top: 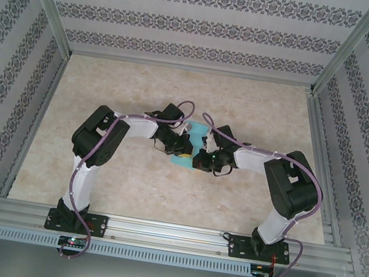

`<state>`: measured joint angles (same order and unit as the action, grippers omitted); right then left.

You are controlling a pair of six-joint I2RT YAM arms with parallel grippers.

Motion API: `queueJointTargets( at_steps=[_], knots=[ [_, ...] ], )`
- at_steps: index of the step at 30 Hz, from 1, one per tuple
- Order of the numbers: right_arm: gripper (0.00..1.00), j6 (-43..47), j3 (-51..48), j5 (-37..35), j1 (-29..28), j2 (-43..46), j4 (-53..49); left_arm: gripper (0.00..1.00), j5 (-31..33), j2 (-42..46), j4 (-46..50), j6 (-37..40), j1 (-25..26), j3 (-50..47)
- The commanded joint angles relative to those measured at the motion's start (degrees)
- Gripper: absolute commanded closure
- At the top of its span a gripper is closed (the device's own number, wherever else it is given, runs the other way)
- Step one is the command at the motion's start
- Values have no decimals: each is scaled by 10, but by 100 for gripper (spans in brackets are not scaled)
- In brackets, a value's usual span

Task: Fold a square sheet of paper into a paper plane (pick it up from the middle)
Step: Fold the triangle a second time at the center of the table.

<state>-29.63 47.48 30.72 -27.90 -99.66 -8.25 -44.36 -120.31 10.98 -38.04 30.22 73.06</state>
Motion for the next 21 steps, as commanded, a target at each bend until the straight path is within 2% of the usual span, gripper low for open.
queueJointTargets(
  at_steps=[1, 21],
  knots=[
    [95, 15, -9, -36, -2, -10, -33, 89, 74, -22, 11, -10, -16, -17],
    [97, 26, -43, -52, -6, -6, -44, 89, 82, -9, 13, -13, -31, 0]
  ],
)
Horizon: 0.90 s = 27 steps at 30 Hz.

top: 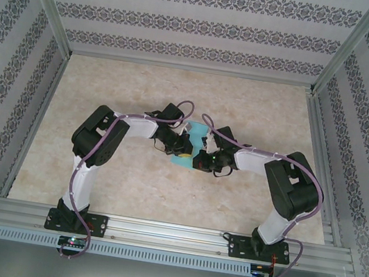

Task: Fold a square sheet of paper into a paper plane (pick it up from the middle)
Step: Fold the triangle a second time at the center of the table.

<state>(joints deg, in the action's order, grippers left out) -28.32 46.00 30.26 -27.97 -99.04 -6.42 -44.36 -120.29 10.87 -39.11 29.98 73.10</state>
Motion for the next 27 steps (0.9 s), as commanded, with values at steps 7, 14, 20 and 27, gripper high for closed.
queueJointTargets(
  at_steps=[7, 14, 20, 27],
  knots=[
    [97, 14, -31, -44, -6, -10, -62, 89, 83, -21, 27, 12, -42, 11],
    [97, 14, -30, -41, -6, -9, -64, 89, 80, -36, 51, 33, -52, 36],
    [97, 17, -29, -43, -6, -3, -74, 89, 81, -47, 62, 47, -71, 45],
    [97, 19, -29, -46, -6, 2, -83, 89, 80, -46, 72, 55, -86, 62]
  ],
)
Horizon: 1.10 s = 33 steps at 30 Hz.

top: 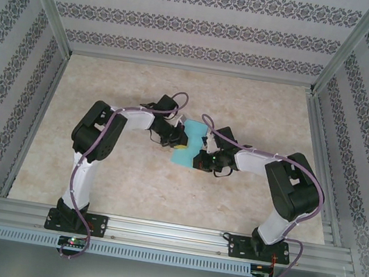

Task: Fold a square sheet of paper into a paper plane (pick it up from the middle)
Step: Fold the triangle a second time at the center of the table.

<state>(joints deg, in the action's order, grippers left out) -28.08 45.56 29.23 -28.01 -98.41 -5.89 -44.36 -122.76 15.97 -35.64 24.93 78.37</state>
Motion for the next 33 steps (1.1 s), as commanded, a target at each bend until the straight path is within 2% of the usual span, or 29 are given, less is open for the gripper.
queueJointTargets(
  at_steps=[1, 10, 17, 27, 33],
  knots=[
    [97, 17, -25, -36, -6, -3, -88, 89, 80, -22, 22, 21, -36, 9],
    [95, -5, -14, -7, -5, 16, -63, 89, 61, -33, 13, 24, -33, -5],
    [91, -47, 32, 19, -6, 50, -29, 89, 56, -40, 14, 31, -30, -12],
    [92, -41, 114, 33, -15, -50, -20, 90, 52, -35, 14, 38, -28, -21],
    [92, -13, 118, 33, -13, -87, -40, 90, 54, -34, 20, 44, -29, -21]
  ],
)
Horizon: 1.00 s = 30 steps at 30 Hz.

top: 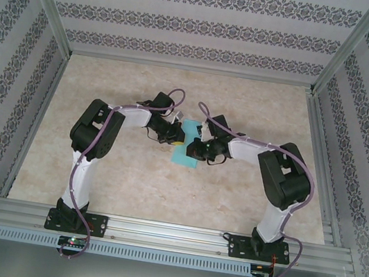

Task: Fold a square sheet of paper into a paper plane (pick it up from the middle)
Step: Fold the triangle a second time at the center of the table.

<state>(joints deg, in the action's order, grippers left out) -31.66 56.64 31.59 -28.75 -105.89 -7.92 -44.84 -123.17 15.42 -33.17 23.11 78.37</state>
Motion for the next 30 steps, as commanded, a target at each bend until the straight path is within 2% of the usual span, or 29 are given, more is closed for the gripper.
queueJointTargets(
  at_steps=[1, 8, 24, 30],
  knots=[
    [92, 28, 5, 6, -5, -13, -24, 90, 60, -30, 28, 21, -10, -20],
    [93, 54, -37, -5, 3, 3, -46, 90, 68, -32, 45, 33, -11, -11],
    [94, 51, -158, -9, 19, 85, -46, 90, 67, -38, 60, 41, -12, -1],
    [93, 25, -154, 32, 30, 125, -15, 89, 48, -34, 58, 37, -10, 1]
  ],
)
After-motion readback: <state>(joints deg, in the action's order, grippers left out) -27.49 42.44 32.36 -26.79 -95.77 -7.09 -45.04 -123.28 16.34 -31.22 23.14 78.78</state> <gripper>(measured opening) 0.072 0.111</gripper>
